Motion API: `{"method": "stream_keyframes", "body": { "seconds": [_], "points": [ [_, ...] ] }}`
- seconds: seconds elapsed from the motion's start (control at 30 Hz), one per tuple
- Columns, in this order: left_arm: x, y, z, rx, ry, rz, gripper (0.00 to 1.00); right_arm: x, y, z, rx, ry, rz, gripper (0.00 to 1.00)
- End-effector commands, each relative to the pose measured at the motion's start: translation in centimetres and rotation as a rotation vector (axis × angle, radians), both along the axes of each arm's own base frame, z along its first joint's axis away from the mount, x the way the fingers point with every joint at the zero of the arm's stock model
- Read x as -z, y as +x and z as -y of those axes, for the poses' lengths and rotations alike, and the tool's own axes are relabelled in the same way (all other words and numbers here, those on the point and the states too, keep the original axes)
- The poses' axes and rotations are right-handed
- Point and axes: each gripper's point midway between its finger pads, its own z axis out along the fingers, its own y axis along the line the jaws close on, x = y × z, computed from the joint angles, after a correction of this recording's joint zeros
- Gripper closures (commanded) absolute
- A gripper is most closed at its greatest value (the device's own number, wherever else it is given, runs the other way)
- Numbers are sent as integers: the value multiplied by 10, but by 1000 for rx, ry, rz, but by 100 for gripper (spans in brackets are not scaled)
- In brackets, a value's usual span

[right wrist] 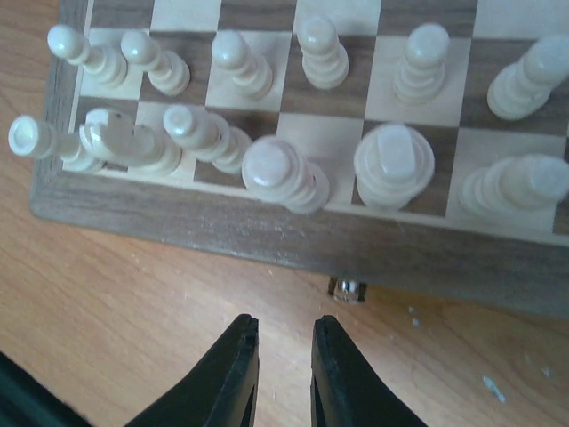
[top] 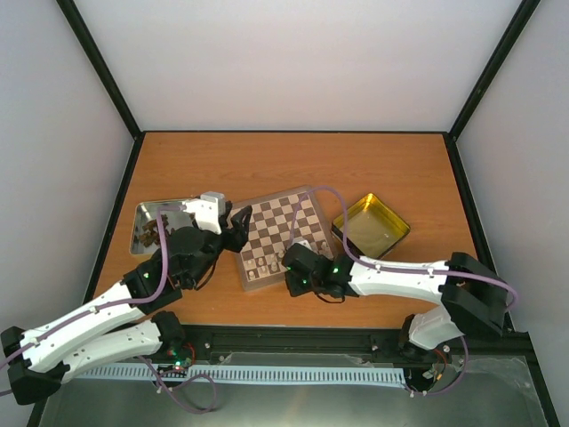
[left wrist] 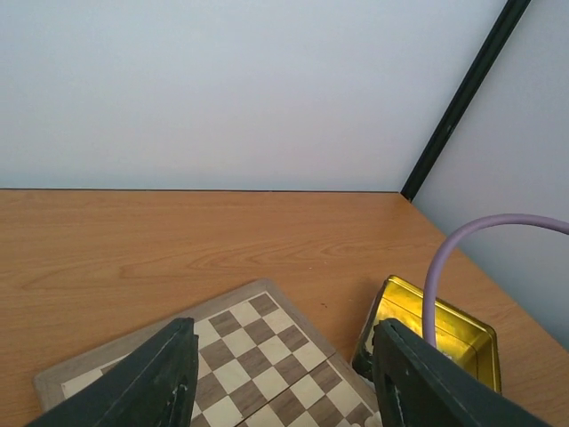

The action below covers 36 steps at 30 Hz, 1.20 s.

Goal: Set up the chess pieces on the board
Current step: Adjust the chess piece on the chessboard.

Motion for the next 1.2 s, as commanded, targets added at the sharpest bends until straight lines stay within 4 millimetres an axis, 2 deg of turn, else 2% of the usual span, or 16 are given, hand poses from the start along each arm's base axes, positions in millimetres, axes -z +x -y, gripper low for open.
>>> {"method": "stream_keyframes", "body": {
  "seconds": [0.0, 0.2, 0.27, 0.87, 1.03, 1.17],
  "points": [
    [-2, 0, -2, -15, 19, 25, 45, -12, 19, -17, 26, 22, 89, 82],
    [-1, 1, -1, -15, 33, 25, 45, 0, 31, -21, 29, -78, 116, 85],
    [0, 1, -3, -18, 39, 23, 45, 3, 32, -26, 16, -80, 111, 86],
    [2, 2, -4, -29, 47, 19, 44, 23, 41, -27, 17, -124, 79, 89],
    [-1, 0, -6, -26, 40, 15, 44, 13, 35, -30, -25, -81, 72, 86],
    [-2, -3, -10, -25, 53, 3, 42, -12, 16, -30, -132, 16, 76, 74]
  ]
}}
